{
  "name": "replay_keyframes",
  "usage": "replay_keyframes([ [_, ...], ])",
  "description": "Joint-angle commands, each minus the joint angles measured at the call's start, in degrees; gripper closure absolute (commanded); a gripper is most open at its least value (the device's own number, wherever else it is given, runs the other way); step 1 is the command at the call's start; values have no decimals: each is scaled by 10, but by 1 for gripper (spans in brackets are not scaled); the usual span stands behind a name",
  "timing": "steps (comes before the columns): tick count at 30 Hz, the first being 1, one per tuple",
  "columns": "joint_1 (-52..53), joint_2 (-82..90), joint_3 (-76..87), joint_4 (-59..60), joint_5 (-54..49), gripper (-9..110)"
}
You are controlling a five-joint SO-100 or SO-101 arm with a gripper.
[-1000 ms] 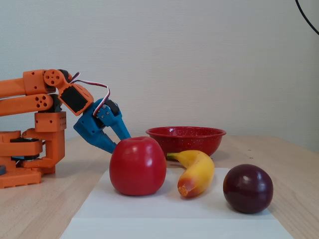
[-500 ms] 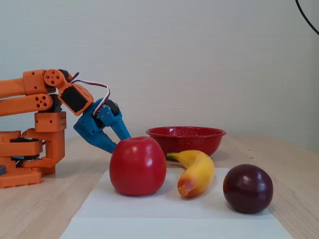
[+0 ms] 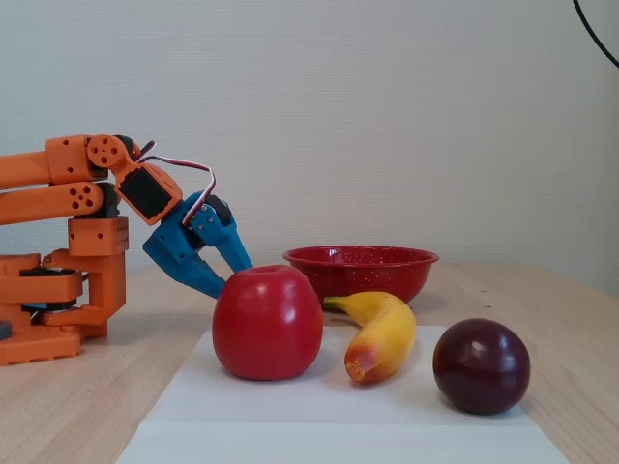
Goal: Grasp the banana and put it in the red bowl
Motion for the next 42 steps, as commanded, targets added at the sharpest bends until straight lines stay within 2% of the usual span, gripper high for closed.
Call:
replay_keyframes([
  [1, -2, -33, -37, 22, 18, 101],
  [14, 1, -176, -264, 138, 33, 101],
  [34, -23, -507, -715, 344, 66, 101],
  [42, -48, -667, -895, 429, 75, 97],
])
